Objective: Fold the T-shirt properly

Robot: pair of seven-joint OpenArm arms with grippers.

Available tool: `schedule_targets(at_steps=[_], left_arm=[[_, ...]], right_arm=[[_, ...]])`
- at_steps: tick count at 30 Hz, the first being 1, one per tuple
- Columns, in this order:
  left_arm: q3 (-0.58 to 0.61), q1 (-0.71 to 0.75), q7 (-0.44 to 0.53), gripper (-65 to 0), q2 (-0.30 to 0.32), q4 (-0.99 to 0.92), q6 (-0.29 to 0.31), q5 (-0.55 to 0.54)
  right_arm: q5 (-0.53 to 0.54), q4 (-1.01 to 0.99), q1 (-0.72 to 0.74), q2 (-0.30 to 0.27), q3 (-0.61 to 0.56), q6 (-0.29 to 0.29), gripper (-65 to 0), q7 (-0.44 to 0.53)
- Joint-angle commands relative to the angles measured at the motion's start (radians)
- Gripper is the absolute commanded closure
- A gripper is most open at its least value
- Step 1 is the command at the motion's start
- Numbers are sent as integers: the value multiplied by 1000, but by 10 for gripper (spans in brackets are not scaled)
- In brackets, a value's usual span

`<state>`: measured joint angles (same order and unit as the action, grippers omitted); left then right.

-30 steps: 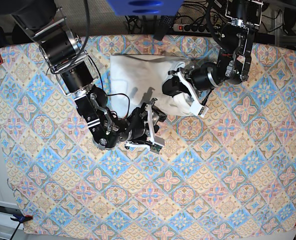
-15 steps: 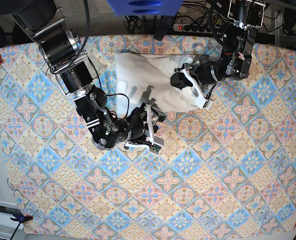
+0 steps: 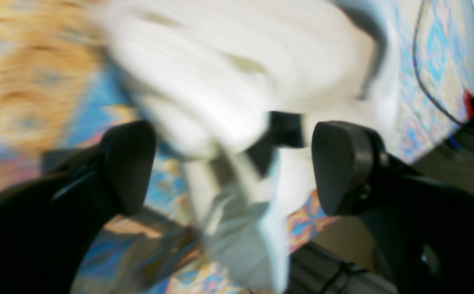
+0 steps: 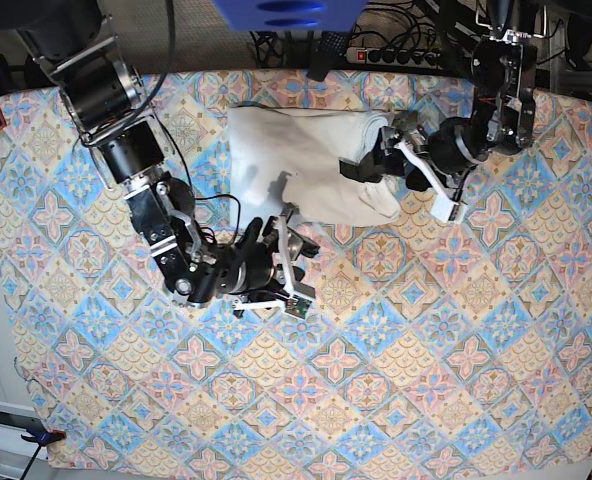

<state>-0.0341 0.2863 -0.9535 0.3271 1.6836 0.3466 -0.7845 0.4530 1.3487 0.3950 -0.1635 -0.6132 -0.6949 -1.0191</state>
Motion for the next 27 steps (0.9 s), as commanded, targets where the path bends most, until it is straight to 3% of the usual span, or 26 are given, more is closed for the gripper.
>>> schedule_targets(at_steps=[1,3,6,11,13,17,20,23,27], left_arm=[[-26,18,3,-569,8,40,7,-13],[-48,69,3,-532,10,99,7,-13],[-45,163,1,-427,11,206,12,-11],[15,265,1,-102,11,326,9,-11],[36,287,4,-25,7,326,9,-11],[104,294,11,-33,2,319,7,-11],[130,284,11,-35,-38,286,6,-5],[144,253,11,-35,-82,232,6,69],[165,204,12,-35,-124,177,6,175]], right_arm=[[19,41,5,8,-3,-3,-267,-5],[19,91,-14,8,-21,-3,-267,-33],[19,108,-17,8,-73,-3,-259,-39],[14,76,-15,12,-119,-3,-147,-33],[14,48,-14,14,-126,-3,-105,-31],[14,13,-11,17,-164,-3,-79,-30],[14,-19,-11,60,-187,-3,-79,-30],[14,-77,-11,95,-199,-3,-79,6],[13,-140,11,95,-199,-3,-79,67]])
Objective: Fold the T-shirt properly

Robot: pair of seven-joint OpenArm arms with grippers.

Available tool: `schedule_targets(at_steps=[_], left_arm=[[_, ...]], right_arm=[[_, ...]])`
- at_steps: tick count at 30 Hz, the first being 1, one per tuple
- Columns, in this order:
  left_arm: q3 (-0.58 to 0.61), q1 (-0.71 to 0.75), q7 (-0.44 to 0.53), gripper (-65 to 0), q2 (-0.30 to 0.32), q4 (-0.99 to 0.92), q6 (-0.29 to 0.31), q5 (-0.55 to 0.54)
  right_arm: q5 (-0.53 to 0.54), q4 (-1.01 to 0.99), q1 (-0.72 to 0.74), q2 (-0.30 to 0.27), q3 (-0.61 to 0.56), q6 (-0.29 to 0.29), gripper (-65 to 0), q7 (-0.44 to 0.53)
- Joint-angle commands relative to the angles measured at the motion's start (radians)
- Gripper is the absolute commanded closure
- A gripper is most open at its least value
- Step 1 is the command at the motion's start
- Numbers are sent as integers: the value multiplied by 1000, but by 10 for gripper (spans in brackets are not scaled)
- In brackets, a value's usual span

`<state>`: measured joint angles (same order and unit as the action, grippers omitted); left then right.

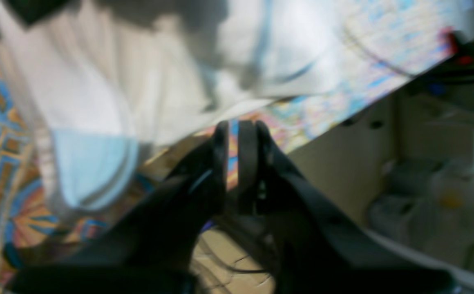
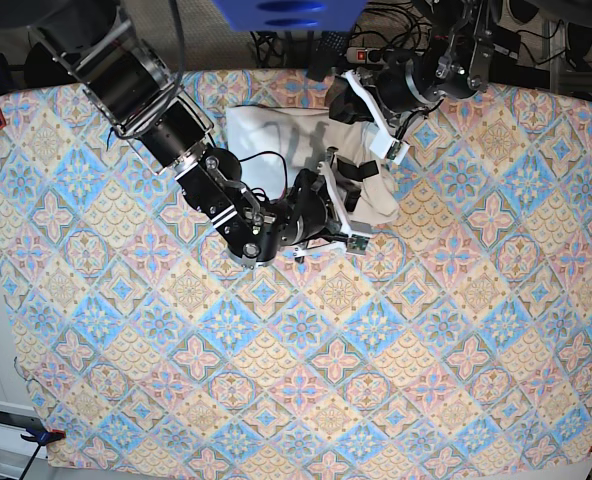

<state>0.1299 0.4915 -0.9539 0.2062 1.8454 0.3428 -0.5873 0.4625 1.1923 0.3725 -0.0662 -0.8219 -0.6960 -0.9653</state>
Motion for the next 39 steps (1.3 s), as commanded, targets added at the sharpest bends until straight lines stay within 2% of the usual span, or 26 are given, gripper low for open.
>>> schedule_targets(at_steps=[1,6,10,14,18,23,29,35,39], left_arm=[[7,-14,13,-35,-9,-3,9,-4],[7,-78,17,-35,-17,-132,9,40],[3,-90,86,-35,-11,-186,9,40],[0,-109,106,-35,2,-220,9,40],[-2,-119,109,-35,9,-218,9,40],[-60,-121,111,-36,9,-227,9,42],[-60,-185,106,-36,9,-278,9,42],[-59,-264,106,-36,9,-347,9,42],[-6,-348,109,-36,9,-405,9,42]], right_arm=[[3,2,41,-2,9,-2,-79,21],[-20,-16,59,-30,25,-2,-77,30],[-71,-9,58,-54,55,-2,-77,26],[-112,-9,58,-73,77,-2,-77,29],[-113,-9,58,-114,149,-2,-77,30],[-115,-13,58,-120,224,-2,-78,30],[-127,-24,56,-139,221,-2,-78,32],[-232,-53,38,-139,218,-2,-78,30],[-259,-41,-16,-152,221,-2,-78,30]])
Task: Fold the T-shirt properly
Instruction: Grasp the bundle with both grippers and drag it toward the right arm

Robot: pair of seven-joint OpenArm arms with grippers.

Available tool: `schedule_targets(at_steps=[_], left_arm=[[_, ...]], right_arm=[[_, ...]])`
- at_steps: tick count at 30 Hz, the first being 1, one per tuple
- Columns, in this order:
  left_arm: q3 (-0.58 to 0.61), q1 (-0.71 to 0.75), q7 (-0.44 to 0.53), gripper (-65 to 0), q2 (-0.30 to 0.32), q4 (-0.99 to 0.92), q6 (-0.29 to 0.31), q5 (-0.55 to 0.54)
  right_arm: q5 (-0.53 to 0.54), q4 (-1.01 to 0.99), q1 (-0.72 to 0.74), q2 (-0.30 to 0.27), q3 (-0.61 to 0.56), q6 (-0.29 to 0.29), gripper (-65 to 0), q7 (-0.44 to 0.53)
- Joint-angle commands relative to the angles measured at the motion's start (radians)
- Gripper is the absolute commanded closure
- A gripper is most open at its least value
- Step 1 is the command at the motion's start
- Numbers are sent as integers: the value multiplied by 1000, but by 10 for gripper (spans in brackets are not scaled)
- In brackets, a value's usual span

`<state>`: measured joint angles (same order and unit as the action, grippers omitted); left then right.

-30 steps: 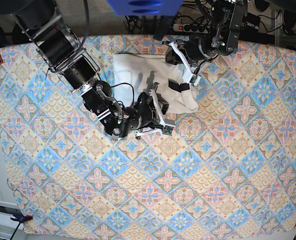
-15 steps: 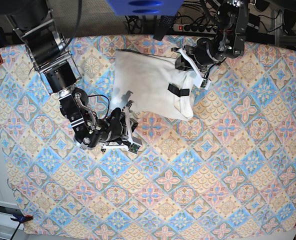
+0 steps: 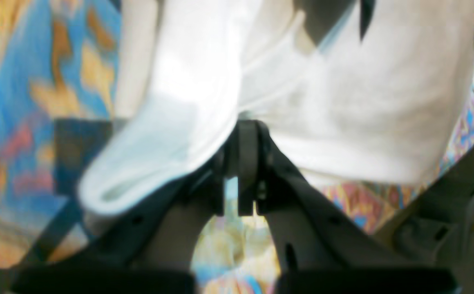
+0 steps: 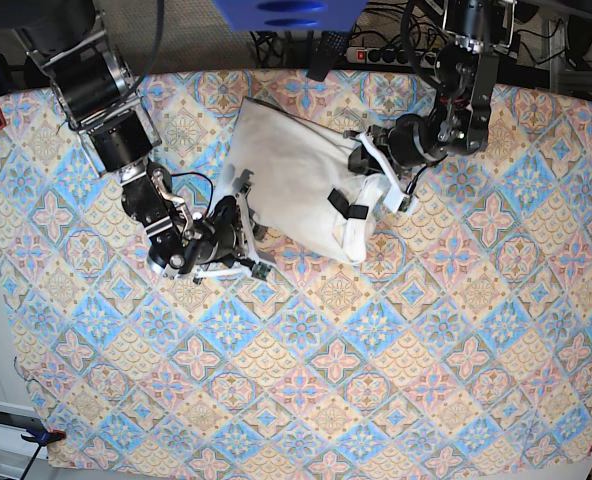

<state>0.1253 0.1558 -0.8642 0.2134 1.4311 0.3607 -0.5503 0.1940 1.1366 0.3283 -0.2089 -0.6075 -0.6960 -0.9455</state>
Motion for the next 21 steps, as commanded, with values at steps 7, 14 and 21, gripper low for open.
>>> schedule_targets(at_steps=[7,14,21], left_arm=[[109,-189,23,-36,-6,-102,-9,68],[196,-359,79,-36,-56,-249,-9,74],[245,-473,121,-37,-114,-347,-9,74]], right_arm=[[14,171,-13,-122,14,-2,-76,10],[14,294,-93,-199,54,-2,-75,4],[14,434,-219,-200,285,-2,-75,-2]])
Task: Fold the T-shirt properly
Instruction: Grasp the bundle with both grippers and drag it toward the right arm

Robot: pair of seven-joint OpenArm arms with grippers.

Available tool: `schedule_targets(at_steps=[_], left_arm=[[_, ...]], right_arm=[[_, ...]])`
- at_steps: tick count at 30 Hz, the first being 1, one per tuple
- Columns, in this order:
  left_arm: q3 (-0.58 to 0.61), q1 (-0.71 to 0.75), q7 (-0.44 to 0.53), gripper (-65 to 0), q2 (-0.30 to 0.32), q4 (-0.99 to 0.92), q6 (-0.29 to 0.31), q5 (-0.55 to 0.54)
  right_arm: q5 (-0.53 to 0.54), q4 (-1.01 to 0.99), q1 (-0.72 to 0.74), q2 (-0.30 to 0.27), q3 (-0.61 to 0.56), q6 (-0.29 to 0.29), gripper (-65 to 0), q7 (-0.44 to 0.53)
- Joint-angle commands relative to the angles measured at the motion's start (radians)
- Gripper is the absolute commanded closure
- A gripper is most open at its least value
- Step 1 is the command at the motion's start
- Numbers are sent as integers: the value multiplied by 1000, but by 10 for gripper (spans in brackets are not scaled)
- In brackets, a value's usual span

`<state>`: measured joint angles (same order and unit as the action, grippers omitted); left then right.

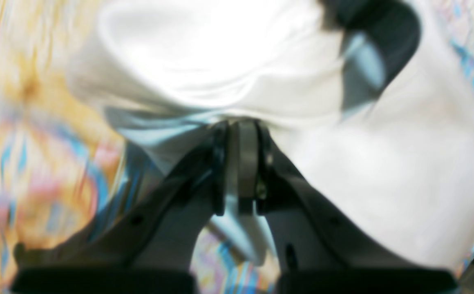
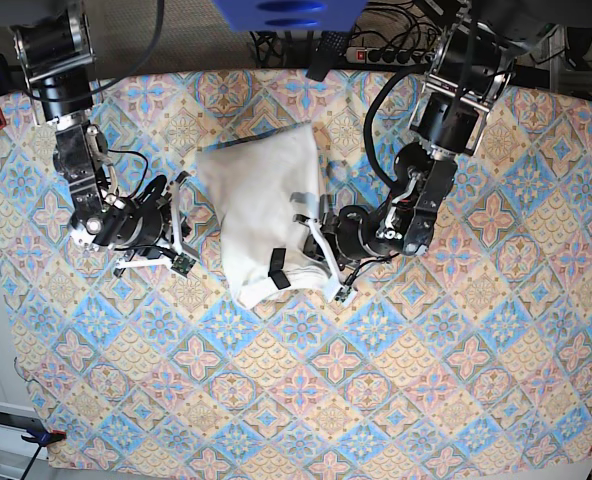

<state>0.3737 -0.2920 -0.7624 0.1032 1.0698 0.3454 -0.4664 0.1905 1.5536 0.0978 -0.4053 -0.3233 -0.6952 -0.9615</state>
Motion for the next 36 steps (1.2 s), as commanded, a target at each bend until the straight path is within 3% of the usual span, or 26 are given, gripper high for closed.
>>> schedule_targets(at_steps=[1,7,12,17,25,32,36], left_arm=[[-3,-39,21,-37,-15,0,7,-12],[-12,-62,21,-36,-33,-15,7,-13],[-111,-8,7,-35,16,103,7,-22],[-313,147,-55,-35,83,315,5,-22],[-628,439,-119,-33,82,608,5,-22],[-692,594,-125,-33,80,772,7,-22],[-692,638,-125,-33,80,811,7,-36]], right_arm=[[17,41,-3,-4,13,-3,-75,8],[17,190,-57,-4,19,-3,-75,-49],[22,302,-108,6,17,-3,-75,-86],[93,316,-132,98,10,-3,-75,-87],[103,245,-123,288,-110,-3,-75,-98],[102,32,-8,372,-250,-3,-74,-86],[102,-110,36,421,-274,-3,-74,-27]])
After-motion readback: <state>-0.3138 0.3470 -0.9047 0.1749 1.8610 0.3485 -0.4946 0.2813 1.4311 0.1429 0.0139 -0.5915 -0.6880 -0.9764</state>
